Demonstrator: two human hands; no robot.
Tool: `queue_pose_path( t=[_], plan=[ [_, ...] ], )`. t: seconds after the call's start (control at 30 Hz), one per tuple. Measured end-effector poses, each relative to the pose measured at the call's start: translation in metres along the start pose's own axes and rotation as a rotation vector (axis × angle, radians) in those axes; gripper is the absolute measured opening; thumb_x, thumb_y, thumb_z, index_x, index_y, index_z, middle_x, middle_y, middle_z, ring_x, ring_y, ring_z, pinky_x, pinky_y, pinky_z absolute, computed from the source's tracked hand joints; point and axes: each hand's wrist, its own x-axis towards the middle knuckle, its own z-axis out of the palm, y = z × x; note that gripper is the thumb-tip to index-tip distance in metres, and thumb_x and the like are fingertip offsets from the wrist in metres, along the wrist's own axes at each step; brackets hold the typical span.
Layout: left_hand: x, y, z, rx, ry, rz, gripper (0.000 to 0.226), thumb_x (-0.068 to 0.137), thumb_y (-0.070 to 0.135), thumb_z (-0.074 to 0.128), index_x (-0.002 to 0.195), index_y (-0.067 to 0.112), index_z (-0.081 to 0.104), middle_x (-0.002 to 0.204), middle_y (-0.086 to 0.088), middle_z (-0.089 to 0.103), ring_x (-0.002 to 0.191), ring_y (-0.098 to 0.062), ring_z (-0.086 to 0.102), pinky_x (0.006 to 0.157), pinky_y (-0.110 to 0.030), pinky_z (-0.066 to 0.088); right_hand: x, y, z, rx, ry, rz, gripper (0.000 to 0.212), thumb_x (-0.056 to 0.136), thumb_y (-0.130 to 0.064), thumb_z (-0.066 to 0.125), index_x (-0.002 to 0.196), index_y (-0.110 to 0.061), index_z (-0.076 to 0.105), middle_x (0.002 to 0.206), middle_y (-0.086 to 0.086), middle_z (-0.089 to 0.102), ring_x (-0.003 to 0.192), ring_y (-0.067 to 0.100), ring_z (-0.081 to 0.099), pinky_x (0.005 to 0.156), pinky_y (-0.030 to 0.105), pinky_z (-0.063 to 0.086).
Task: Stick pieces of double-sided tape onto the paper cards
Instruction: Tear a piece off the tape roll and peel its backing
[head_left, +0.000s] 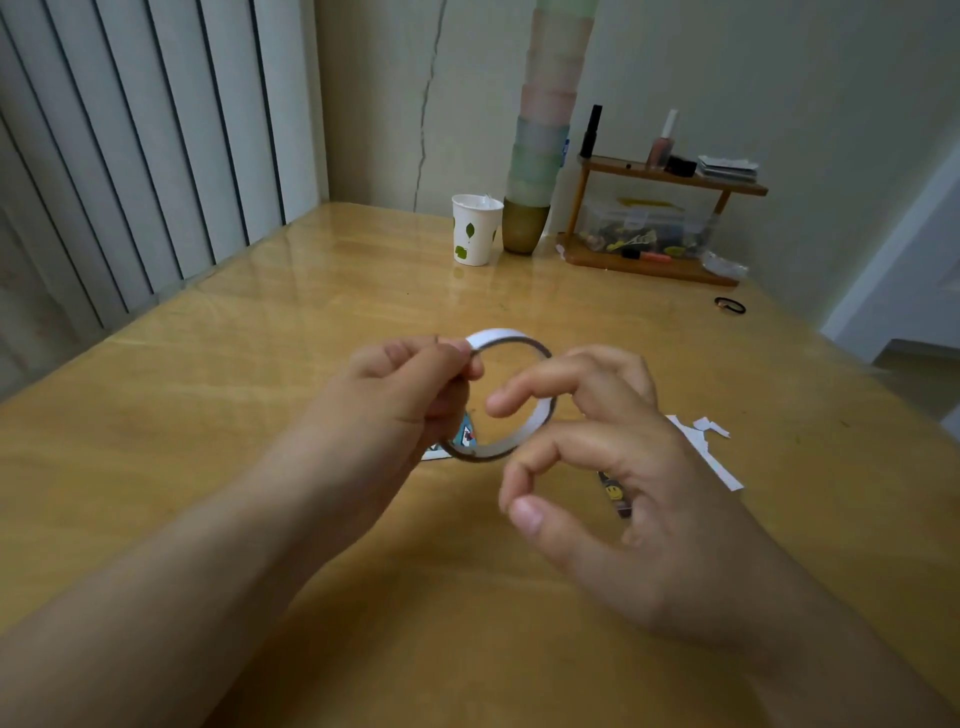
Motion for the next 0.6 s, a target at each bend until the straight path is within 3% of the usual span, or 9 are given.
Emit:
queue_pose_path(
  t=[0.07, 0.17, 0.27, 0.3, 0.4, 0.6],
  plan=[
    [0.001, 0.002, -0.001, -0.048, -0.014, 0.014, 0.033, 0.093, 0.015, 0.046, 0.064, 0.013, 0.062, 0.055, 0.001, 0.030, 0.056, -0.014, 0.022, 0.060, -0.031, 0.020, 0.001, -0.004, -0.001, 0.194, 0.010, 0.094, 0.014, 0.078, -0.034, 0.052, 0.077, -0.030, 0.066, 0.111, -0.021, 0.053, 0.120, 0.010, 0.041, 0.097, 0.013, 0.028],
    [-0.003, 0.001, 0.001, -0.038, -0.048, 0.017, 0.036, 0.092, 0.014, 0.047, 0.063, 0.015, 0.068, 0.054, 0.002, 0.031, 0.053, -0.011, 0.027, 0.059, -0.027, 0.025, 0.005, 0.002, -0.007, 0.576, 0.160, 0.205, 0.028, 0.074, -0.035, 0.046, 0.078, -0.028, 0.073, 0.100, -0.012, 0.058, 0.107, 0.005, 0.051, 0.091, 0.018, 0.034],
    [-0.003, 0.001, 0.001, -0.038, -0.054, 0.019, 0.011, 0.083, 0.017, 0.058, 0.084, 0.017, 0.069, 0.055, 0.004, 0.036, 0.052, -0.009, 0.032, 0.060, -0.024, 0.028, 0.006, 0.011, -0.009, 0.816, 0.270, 0.300, 0.034, 0.070, -0.033, 0.049, 0.083, -0.022, 0.078, 0.095, -0.007, 0.061, 0.091, 0.006, 0.050, 0.084, 0.030, 0.031],
    [-0.003, 0.001, -0.001, -0.034, -0.044, 0.011, 0.020, 0.077, 0.020, 0.058, 0.095, 0.020, 0.067, 0.056, 0.004, 0.038, 0.053, -0.009, 0.035, 0.061, -0.024, 0.030, 0.006, 0.013, -0.009, 0.871, 0.282, 0.322, 0.035, 0.066, -0.036, 0.055, 0.087, -0.021, 0.078, 0.094, -0.008, 0.062, 0.087, 0.005, 0.050, 0.083, 0.031, 0.031],
    [-0.004, -0.001, -0.004, -0.005, -0.073, 0.037, 0.036, 0.076, 0.022, 0.055, 0.111, 0.030, 0.062, 0.059, 0.002, 0.037, 0.056, -0.011, 0.034, 0.065, -0.028, 0.031, 0.007, 0.015, -0.010, 0.967, 0.290, 0.359, 0.055, 0.057, -0.050, 0.058, 0.098, -0.018, 0.077, 0.088, -0.009, 0.059, 0.079, 0.004, 0.049, 0.081, 0.032, 0.032],
    [-0.005, 0.002, -0.002, -0.127, -0.251, -0.013, 0.032, 0.078, 0.015, 0.049, 0.101, 0.018, 0.072, 0.057, 0.001, 0.036, 0.054, -0.011, 0.033, 0.061, -0.026, 0.029, 0.007, 0.012, -0.010, 0.972, 0.259, 0.333, 0.054, 0.068, -0.045, 0.049, 0.106, -0.017, 0.074, 0.080, -0.006, 0.050, 0.078, 0.006, 0.044, 0.081, 0.032, 0.031]
  ],
)
